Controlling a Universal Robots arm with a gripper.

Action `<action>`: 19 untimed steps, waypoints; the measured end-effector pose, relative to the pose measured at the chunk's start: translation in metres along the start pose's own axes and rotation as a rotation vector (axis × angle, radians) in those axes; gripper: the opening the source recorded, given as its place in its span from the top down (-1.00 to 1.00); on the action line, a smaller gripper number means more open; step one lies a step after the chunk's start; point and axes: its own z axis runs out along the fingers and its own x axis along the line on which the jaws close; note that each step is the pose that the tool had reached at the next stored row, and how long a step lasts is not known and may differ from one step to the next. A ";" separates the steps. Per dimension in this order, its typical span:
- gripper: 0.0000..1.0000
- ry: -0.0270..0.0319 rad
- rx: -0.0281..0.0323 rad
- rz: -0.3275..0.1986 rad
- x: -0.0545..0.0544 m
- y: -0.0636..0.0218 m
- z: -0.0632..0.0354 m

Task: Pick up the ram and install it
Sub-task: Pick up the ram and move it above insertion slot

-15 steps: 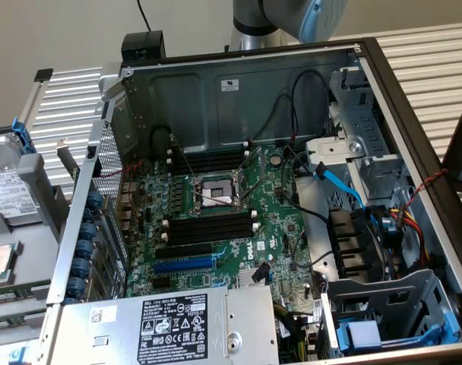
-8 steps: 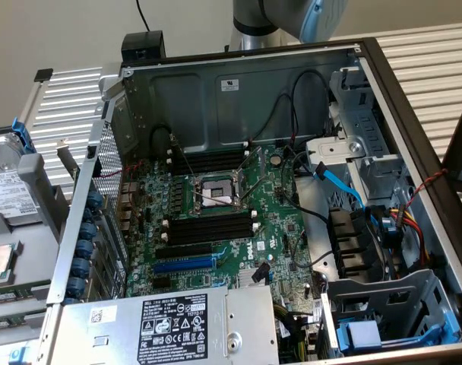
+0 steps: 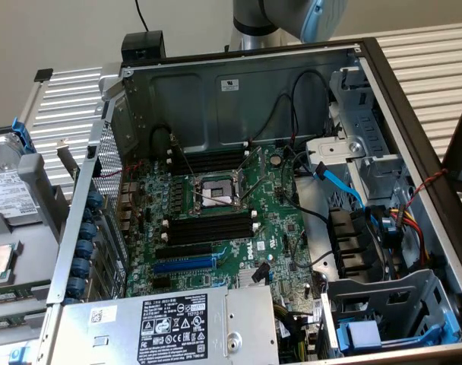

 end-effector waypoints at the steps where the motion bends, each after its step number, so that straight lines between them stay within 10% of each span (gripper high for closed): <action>1: 0.79 0.0001 -0.0001 -0.003 0.000 -0.0006 0.0017; 19: 0.79 0.0022 -0.0011 -0.046 0.001 -0.0165 0.0337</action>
